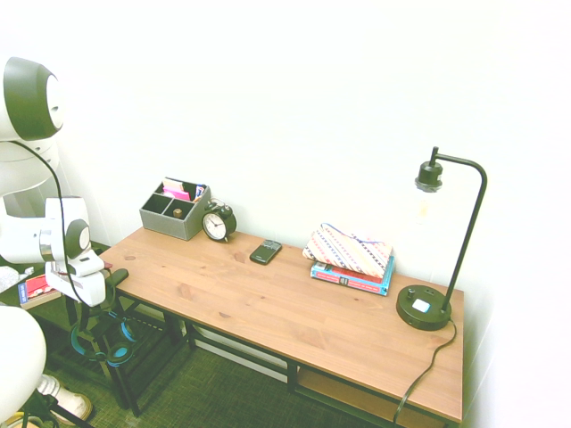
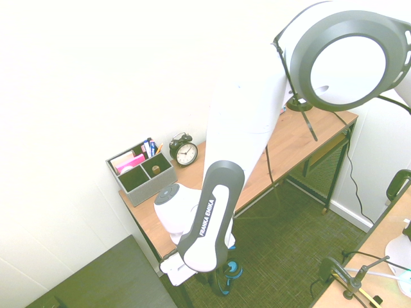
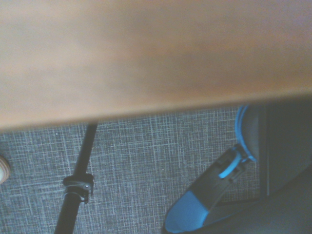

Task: Hang the headphone

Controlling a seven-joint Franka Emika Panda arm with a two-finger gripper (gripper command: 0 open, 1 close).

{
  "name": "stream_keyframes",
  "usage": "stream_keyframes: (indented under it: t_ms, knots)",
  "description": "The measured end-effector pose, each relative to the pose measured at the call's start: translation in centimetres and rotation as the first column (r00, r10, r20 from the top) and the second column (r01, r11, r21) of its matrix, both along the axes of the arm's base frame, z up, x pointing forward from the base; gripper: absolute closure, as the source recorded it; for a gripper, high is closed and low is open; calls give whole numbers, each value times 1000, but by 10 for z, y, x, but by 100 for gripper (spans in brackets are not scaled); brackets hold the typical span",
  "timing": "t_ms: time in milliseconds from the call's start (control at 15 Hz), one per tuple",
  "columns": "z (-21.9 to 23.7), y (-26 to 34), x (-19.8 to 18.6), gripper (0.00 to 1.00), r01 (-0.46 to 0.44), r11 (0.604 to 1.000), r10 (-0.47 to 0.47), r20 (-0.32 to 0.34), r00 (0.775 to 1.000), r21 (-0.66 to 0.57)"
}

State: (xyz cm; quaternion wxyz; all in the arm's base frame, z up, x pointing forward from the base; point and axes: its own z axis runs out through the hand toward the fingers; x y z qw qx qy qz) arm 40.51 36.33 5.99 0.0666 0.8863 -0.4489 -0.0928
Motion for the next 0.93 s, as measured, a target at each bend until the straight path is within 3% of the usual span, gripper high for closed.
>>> stream_keyframes:
  t_ms: [333, 667, 933]
  knots:
    - [74, -28, 22, 0, -86, 995, 84, 44, 995, 45]
    - [175, -127, 37, 0, -169, 985, 165, 145, 975, 15]
    - [247, -239, 40, 0, -169, 985, 164, 184, 969, 14]
